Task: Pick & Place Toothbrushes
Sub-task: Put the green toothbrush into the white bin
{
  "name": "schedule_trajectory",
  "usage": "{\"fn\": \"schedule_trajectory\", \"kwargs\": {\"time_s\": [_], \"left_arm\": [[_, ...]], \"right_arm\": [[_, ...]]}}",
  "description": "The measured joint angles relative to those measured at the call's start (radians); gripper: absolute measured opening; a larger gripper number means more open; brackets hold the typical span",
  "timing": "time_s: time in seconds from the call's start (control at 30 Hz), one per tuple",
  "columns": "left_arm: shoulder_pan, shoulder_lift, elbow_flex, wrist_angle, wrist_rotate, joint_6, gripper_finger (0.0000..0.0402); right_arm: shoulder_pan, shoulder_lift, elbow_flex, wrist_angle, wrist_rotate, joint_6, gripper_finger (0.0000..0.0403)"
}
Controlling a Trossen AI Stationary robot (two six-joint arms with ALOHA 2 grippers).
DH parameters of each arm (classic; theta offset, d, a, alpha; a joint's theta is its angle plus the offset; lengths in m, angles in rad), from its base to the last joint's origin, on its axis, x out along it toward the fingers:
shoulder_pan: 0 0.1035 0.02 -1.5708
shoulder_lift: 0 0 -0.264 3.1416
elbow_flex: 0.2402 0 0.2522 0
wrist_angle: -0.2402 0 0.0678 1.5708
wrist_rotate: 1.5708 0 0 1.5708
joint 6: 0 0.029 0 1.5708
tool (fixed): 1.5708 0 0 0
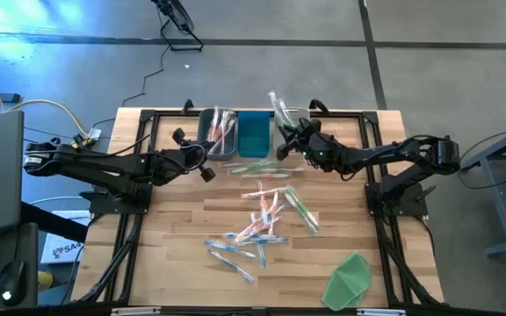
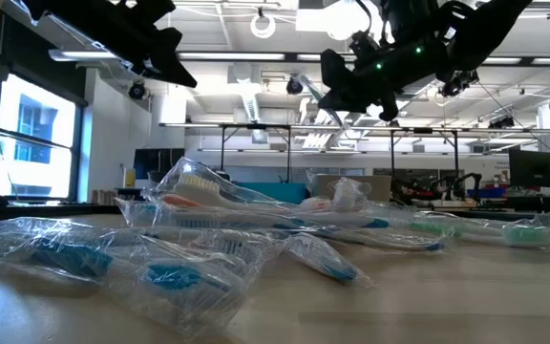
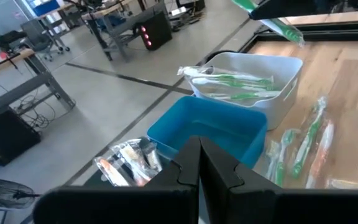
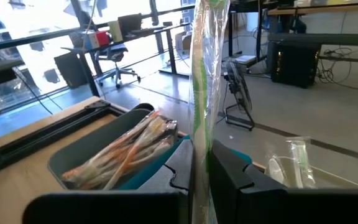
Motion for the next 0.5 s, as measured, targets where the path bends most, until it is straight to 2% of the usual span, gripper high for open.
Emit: {"fn": "schedule_trajectory", "kwargs": {"time_s": [0.1,0.23,0.5], "left_arm": [[0.0,0.006,0.0,0.0,0.009,0.017,0.0],[0.044,0.008,-0.001,0.0,0.085,0.072,0.0],[0.334,0.014,-0.001,0.007,0.45,0.041,0.0]], "right_arm": [[-0.016,0.0,0.0,0.0,-0.001,0.002,0.002],[-0.046,0.0,0.0,-0.002,0.0,0.008,0.002],[-0.116,0.008,0.0,-0.044,-0.036,0.056,0.002]]}}
